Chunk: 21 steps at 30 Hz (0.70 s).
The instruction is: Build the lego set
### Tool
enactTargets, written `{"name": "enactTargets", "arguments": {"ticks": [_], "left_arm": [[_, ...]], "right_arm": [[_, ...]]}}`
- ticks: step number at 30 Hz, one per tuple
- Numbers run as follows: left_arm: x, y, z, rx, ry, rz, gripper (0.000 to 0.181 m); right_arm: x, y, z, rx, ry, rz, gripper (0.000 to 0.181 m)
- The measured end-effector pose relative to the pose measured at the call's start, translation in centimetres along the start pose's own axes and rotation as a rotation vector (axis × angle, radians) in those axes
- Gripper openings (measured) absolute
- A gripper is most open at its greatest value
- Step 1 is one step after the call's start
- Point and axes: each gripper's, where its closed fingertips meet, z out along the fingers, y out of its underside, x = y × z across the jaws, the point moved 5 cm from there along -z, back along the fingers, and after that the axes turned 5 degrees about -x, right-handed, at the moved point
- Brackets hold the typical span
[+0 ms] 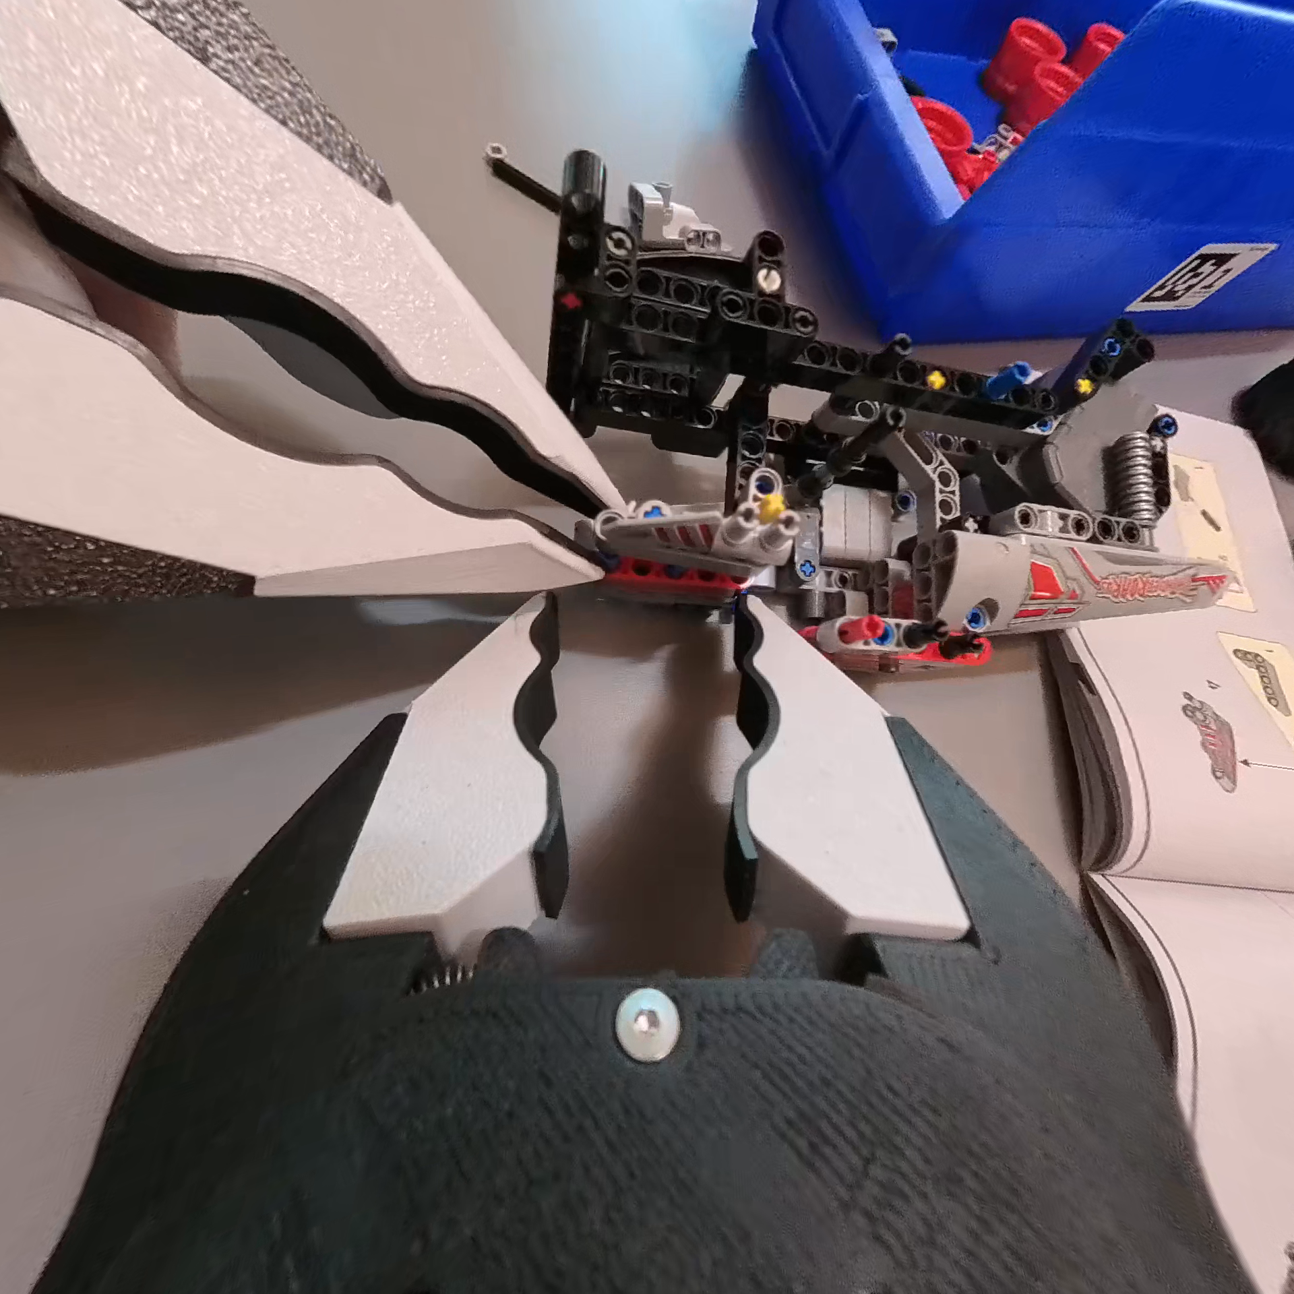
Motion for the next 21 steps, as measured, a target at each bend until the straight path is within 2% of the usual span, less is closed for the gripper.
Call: {"name": "enactTargets", "arguments": {"ticks": [8,11,13,14,17,21], "left_arm": [[0.4,-0.3,0.2,0.009,0.061,0.005,0.009],[0.6,-0.4,0.1,0.021,0.124,0.037,0.014],[0.5,-1.0,-1.2,0.043,0.163,0.065,0.011],[0.3,-1.8,-2.2,0.077,0.196,0.087,0.003],[-2.5,-4.5,-4.3,0.118,0.251,0.179,0.0],[-5.6,-6.5,-2.2,-0.039,0.461,0.469,0.0]], "right_arm": [[0.2,0.1,0.0,-0.01,0.015,0.016,0.049],[0.2,0.6,-0.5,-0.011,0.02,0.025,0.05],[0.1,0.9,-1.1,-0.001,0.018,0.038,0.05],[-0.1,1.0,-1.4,0.012,0.015,0.05,0.05],[-0.4,0.6,-2.5,0.084,0.024,0.126,0.051],[0.1,-0.3,-3.2,0.178,0.062,0.343,0.046]]}}
